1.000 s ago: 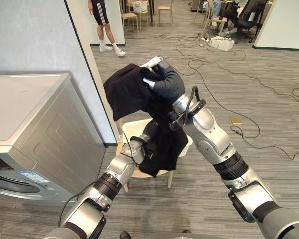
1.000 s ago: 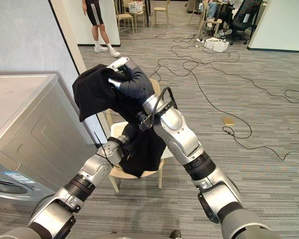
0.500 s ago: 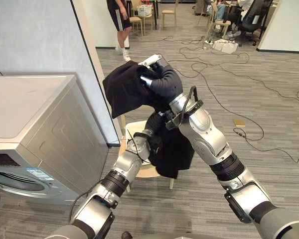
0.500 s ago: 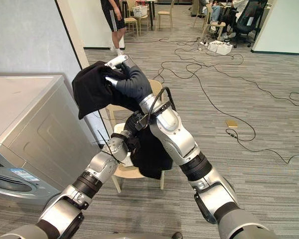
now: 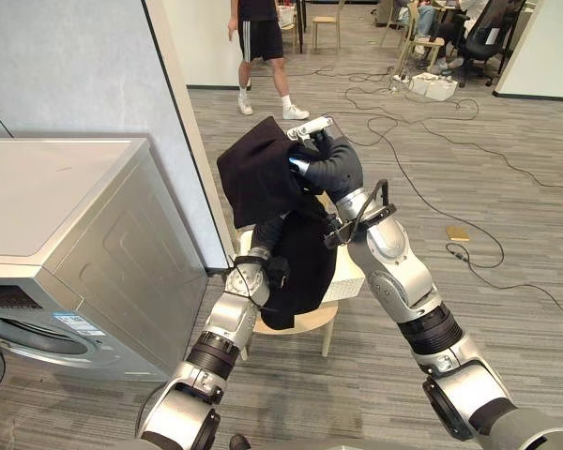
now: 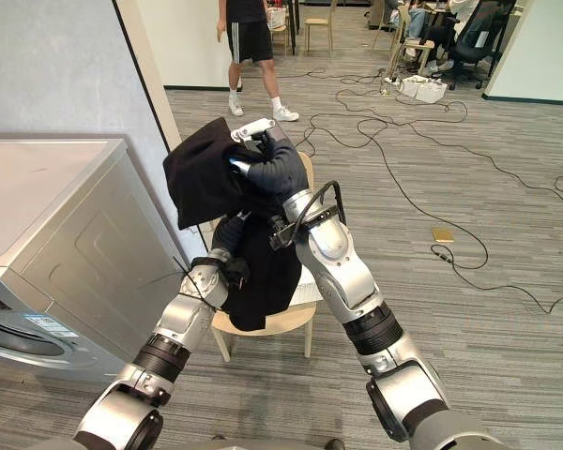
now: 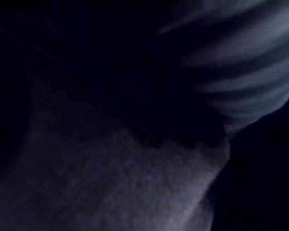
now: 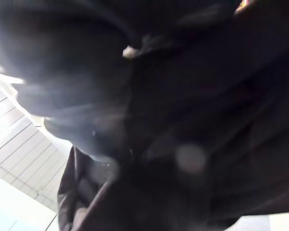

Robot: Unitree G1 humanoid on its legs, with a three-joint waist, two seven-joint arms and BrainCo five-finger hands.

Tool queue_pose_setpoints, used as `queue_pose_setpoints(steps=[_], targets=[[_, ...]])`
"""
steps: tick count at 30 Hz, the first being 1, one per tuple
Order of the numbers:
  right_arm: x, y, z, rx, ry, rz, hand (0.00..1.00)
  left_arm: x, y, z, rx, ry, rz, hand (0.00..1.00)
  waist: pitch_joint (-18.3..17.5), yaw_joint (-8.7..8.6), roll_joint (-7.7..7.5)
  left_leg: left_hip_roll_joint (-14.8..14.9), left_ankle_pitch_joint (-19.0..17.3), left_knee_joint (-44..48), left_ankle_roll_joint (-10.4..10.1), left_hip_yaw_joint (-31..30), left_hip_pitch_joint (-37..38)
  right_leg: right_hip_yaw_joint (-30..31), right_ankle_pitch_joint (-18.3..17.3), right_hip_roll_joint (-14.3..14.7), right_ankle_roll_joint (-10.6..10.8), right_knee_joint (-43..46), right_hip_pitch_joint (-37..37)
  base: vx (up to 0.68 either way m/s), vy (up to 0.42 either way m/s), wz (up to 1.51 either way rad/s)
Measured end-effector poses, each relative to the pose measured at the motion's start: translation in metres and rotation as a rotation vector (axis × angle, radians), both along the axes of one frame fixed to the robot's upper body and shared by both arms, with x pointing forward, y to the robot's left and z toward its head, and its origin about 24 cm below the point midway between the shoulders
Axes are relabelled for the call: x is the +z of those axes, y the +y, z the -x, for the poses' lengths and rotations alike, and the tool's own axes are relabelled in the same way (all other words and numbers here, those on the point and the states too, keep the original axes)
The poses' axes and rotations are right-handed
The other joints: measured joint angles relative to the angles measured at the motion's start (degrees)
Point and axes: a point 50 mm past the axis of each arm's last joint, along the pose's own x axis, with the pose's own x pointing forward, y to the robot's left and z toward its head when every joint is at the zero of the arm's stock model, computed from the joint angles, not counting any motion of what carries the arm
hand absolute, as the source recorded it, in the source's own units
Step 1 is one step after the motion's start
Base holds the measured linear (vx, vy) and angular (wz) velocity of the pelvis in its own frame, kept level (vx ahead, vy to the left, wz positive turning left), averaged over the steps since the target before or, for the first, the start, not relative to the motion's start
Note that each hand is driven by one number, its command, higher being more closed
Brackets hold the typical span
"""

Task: Pick up the laundry basket with both hands and put the clothes into the washing machine.

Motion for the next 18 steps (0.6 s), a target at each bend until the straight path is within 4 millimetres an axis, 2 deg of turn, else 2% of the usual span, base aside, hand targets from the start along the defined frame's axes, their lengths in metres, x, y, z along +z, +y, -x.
queue_pose_setpoints(steps=[12,16,18], targets=[[-0.027,-0.03,-0.003,-0.163,0.097,-0.045,0.0,0.019,0.037,0.001,0.187,-0.071,0.084,1.0,0.01,-0.07,0.01,0.01,-0.04,0.0,-0.03,0.16,-0.01,0.14,-0.05,0.03,0.06,-0.11,-0.05,0.0,0.0,0.0],[-0.041,-0.053,-0.005,-0.265,0.143,-0.064,0.0,0.026,0.061,0.008,0.279,-0.117,0.123,1.0,0.01,-0.15,0.01,0.01,-0.04,0.0,-0.03,0.29,0.01,0.28,-0.03,0.03,0.03,-0.13,-0.09,0.0,0.0,0.0],[-0.052,-0.077,-0.004,-0.378,0.18,-0.082,0.0,0.024,0.083,0.017,0.369,-0.126,0.144,1.0,0.02,-0.15,0.02,0.01,-0.05,0.0,-0.04,0.43,0.08,0.44,0.0,0.05,0.0,-0.14,-0.1,0.0,0.0,-0.02]])
